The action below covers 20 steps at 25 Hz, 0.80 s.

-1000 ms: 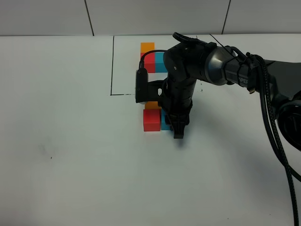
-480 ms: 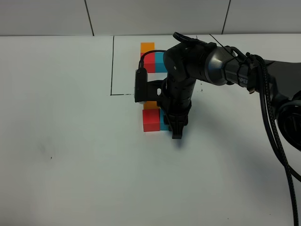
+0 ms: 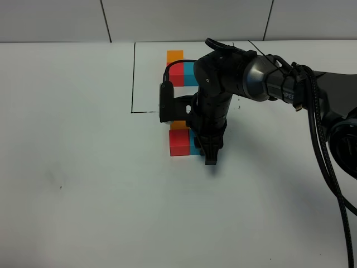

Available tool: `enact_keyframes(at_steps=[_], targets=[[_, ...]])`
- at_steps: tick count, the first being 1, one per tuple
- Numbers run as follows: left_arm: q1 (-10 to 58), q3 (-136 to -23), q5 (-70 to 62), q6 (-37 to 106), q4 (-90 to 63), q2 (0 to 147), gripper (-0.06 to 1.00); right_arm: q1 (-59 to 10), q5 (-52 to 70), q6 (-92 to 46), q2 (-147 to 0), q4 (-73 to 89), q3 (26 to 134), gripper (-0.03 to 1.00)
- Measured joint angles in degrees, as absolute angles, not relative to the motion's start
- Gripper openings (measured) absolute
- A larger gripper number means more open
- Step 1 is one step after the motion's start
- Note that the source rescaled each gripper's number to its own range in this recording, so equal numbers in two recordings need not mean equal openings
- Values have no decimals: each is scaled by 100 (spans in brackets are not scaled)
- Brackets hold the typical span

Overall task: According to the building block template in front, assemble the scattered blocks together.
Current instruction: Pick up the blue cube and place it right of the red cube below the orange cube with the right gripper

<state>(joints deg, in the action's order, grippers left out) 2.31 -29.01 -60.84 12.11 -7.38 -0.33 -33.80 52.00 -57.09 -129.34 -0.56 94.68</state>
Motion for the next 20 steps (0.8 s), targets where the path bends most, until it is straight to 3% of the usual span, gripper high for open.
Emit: enact_keyframes(at_steps=[20], targets=[[231,-2901,-6084,1219,-738,-33,88,-3380,5158,-5739,-12934,0,9468,1]])
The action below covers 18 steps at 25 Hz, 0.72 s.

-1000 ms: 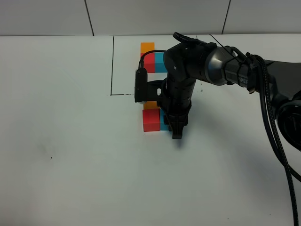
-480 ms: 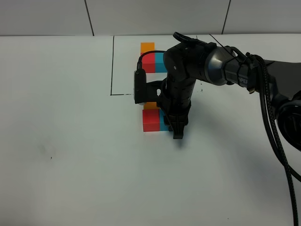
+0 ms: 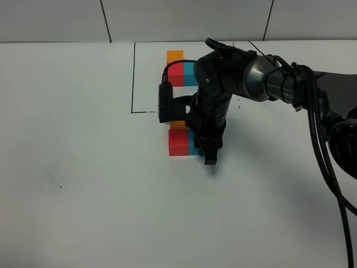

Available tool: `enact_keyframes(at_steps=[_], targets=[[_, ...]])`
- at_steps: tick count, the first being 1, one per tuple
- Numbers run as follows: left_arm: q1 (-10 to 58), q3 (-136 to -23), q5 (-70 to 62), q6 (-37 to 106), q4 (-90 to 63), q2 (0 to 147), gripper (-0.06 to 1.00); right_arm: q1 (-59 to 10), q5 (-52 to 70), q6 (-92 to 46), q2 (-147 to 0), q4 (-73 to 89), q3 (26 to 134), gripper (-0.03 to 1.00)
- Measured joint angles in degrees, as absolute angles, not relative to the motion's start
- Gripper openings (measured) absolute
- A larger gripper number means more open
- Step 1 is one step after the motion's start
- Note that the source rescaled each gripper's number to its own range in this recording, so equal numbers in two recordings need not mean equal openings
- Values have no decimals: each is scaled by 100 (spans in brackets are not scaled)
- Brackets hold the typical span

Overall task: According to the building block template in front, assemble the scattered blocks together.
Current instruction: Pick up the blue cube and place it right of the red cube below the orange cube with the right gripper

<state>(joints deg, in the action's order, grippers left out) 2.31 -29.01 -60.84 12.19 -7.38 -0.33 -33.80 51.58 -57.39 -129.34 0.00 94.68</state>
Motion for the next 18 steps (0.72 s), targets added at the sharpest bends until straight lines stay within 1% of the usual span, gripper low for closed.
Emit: enact_keyframes(at_steps=[6,8,9,12,15,17,18], targets=[[231,-2901,-6084,1219,-738,-33,88,-3380,5158,-5739,-12934,0,9468,2],[231,-2901,-6084,1219,-738,-33,88,-3380,5111,-5734,-12954,0,9468,7],[231,-2901,-6084,1219,-738,-33,88,-3380,5074,-5733,-12976,0,9461,12],[231,-2901,-6084,1219,-738,-33,88,-3385,5099,-5733,-13020,0,9461,37],[231,-2901,-6084,1219,-738,-33,88,-3385,5208,-5694,-13009,0,9461,59],[231,-2901,-6084,1219,-738,-33,88,-3385,5240,-5570,-12917,-78,9456,69],[231,-2901,-6084,1219,-738,-33,88,-3385,5265,-5512,-12856,-132,9456,71]])
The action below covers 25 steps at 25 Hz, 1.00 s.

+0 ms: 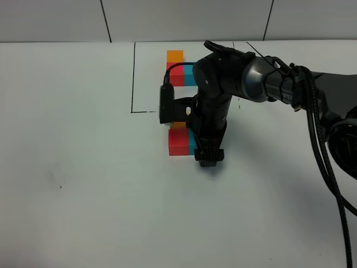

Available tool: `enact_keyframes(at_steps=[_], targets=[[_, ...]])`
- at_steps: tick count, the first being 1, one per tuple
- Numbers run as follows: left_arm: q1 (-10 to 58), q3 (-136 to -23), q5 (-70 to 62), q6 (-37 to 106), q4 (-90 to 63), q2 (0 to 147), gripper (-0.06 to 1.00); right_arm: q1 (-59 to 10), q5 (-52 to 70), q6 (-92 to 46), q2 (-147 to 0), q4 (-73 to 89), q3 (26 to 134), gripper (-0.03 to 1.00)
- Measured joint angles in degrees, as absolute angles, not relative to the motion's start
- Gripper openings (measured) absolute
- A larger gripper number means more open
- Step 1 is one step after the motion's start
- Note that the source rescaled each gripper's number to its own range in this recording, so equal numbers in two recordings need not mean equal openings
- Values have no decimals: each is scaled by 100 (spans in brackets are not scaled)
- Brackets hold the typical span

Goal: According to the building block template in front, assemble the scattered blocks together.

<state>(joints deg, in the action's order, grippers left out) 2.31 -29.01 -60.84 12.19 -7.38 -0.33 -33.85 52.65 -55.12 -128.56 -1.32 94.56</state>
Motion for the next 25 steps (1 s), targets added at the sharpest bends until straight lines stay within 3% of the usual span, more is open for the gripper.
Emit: enact_keyframes(at_steps=[8,16,21,25], targets=[[231,-2901,-6084,1219,-738,-33,88,-2984,5378,-4445,-12101,-343,9456,75],[231,-2901,-6084,1219,-738,-33,88,-1236,5655,-2066,-11961,-63,9456,75],[231,-2901,-6084,1219,-738,-33,88,-638,5883,-1446,-11165,90,9362,75],[231,-2901,-6084,1219,-738,-33,88,-338,5740,-1152,-10215,84,8684,75]])
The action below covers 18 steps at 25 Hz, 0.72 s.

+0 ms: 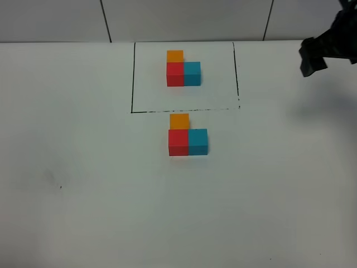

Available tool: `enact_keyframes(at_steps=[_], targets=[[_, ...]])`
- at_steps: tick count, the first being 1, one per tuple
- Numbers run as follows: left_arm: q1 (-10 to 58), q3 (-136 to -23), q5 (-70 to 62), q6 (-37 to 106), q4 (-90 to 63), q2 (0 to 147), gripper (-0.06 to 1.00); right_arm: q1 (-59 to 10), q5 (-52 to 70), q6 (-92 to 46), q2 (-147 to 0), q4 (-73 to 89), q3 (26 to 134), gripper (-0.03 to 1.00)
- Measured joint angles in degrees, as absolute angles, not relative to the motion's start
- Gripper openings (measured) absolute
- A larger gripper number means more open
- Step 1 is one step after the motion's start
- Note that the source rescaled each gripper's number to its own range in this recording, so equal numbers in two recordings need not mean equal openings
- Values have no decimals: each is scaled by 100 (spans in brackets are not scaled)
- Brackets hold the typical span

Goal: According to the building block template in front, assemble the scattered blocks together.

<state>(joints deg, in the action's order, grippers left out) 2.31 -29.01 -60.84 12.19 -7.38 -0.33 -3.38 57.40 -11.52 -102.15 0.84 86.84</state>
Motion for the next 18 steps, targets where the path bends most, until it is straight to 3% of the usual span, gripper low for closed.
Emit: enact_keyframes(at_steps=[8,18], targets=[[231,-2901,-6084,1215,-738,-28,88,348,5373,-932,-8260,56,6559,75],[231,-2901,-6084,1207,-738,-28,88,417,5168,-778,-5278,0,4745,75]])
